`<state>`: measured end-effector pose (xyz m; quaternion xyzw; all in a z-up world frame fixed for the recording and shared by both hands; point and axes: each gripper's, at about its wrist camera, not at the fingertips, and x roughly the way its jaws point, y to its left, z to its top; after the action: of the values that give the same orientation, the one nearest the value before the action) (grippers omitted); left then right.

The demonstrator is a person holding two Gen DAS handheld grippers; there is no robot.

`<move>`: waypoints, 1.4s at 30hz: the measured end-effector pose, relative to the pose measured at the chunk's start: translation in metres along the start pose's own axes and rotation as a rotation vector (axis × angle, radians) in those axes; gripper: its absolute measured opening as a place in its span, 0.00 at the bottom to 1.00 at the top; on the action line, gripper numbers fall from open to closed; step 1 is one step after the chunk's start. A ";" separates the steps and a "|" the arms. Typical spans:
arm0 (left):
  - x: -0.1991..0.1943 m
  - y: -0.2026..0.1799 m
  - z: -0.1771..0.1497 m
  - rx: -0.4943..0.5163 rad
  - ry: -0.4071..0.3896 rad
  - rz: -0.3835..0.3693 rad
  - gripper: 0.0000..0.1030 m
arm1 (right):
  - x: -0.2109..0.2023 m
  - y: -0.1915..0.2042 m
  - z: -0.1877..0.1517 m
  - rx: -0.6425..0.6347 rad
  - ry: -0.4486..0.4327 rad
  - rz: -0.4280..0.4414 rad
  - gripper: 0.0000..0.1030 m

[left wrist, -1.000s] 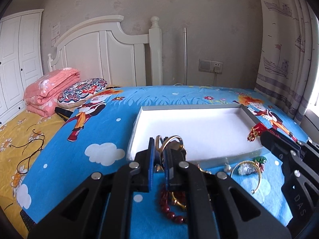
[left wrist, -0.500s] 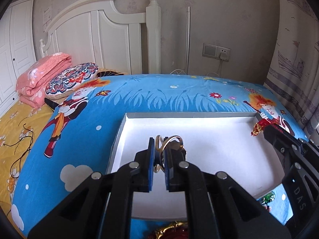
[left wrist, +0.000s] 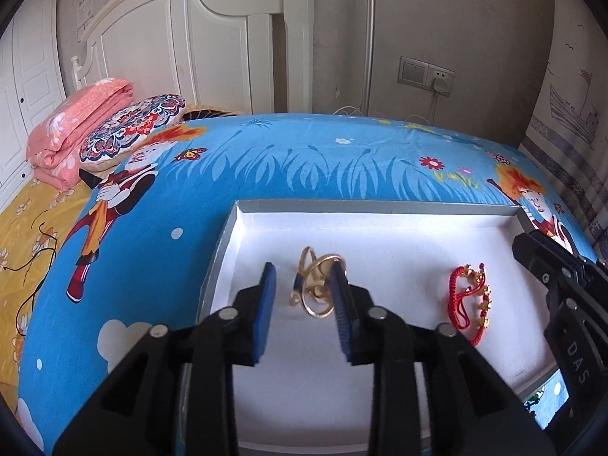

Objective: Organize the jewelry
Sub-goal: 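Drop the gold ring in tray with left tool while right tool drops string bracelet, then withdraw both open tools from the tray back over the jewelry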

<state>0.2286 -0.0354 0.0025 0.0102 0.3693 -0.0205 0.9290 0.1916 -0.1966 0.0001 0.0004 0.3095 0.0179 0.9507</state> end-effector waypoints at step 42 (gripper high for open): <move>-0.107 0.030 -0.152 -0.005 -0.114 -0.003 0.84 | -0.092 0.019 -0.132 0.016 0.036 0.109 0.50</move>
<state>0.0478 0.0035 -0.0343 0.0061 0.3160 -0.0213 0.9485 0.0386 -0.1824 -0.0524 0.0244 0.3260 0.0674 0.9427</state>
